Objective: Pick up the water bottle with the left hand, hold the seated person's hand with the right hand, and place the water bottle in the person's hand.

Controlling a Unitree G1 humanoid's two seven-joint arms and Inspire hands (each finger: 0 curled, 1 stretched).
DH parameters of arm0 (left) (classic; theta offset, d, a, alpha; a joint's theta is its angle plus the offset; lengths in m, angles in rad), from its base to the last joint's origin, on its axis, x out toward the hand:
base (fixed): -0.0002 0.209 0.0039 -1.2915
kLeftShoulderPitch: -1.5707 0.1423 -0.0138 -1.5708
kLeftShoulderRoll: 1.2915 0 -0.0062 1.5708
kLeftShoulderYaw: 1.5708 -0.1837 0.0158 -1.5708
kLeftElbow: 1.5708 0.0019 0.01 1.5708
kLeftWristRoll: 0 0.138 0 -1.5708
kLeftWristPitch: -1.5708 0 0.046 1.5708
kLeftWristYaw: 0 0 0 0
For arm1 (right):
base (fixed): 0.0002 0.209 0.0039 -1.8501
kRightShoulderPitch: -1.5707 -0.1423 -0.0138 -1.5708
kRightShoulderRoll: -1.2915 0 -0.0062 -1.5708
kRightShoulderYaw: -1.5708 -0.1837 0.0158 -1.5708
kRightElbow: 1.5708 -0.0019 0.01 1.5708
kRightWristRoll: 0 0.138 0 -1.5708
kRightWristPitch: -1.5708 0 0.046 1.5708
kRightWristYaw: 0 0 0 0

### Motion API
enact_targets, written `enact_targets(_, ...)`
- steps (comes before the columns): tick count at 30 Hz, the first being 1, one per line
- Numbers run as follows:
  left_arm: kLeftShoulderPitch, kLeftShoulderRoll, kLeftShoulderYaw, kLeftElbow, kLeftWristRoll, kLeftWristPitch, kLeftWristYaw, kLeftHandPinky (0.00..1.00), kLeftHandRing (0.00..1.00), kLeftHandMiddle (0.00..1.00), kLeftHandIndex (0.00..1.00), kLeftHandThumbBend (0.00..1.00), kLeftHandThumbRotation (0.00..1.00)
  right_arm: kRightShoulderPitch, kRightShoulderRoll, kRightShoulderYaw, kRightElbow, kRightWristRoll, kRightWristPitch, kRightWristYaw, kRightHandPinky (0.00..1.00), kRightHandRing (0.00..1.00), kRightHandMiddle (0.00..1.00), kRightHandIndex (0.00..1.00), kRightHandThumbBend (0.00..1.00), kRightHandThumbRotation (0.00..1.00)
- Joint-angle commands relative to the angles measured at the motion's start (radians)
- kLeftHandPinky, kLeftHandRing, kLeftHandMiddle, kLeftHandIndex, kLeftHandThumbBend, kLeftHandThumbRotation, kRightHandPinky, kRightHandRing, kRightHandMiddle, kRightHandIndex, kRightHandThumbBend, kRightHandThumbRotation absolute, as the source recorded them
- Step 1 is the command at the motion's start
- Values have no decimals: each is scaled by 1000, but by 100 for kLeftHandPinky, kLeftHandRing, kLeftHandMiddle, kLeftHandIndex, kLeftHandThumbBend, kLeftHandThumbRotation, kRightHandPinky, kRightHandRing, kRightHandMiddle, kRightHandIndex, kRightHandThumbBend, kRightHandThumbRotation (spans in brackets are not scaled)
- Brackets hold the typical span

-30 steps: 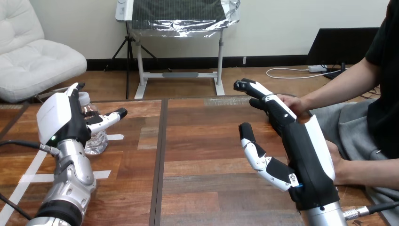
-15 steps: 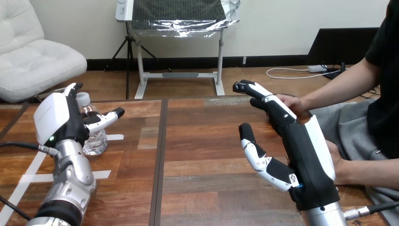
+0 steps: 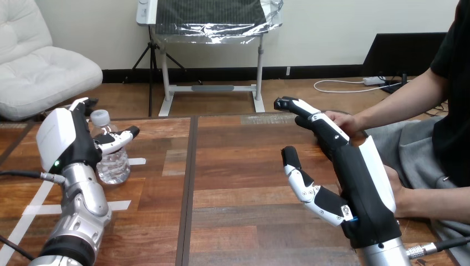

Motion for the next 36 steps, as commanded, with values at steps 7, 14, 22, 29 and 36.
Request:
enact_targets(7, -37, 13, 15, 0, -32, -21, -37, 57, 64, 67, 68, 78, 5, -54, -2, -9, -6, 6, -6, 0, 88, 90, 88, 80, 16, 0)
enact_targets(14, -32, 13, 13, -1, -31, -15, -41, 56, 63, 67, 67, 79, 5, -56, -3, -10, -2, 9, -12, -2, 88, 89, 88, 80, 16, 0)
enact_targets(22, -30, 9, 25, 1, -48, -14, -52, 56, 62, 66, 67, 80, 5, -54, -4, -11, -5, 8, -14, -3, 88, 89, 87, 80, 17, 0)
enact_targets(29, -33, 5, 33, 8, -69, -9, -70, 55, 61, 65, 65, 82, 2, -53, -3, -12, -4, 7, -16, -5, 88, 89, 87, 80, 17, 0)
enact_targets(36, -31, 7, 33, 9, -82, -4, -106, 55, 62, 66, 65, 82, 1, -46, -3, -11, -13, 11, -9, -2, 88, 89, 87, 80, 17, 0)
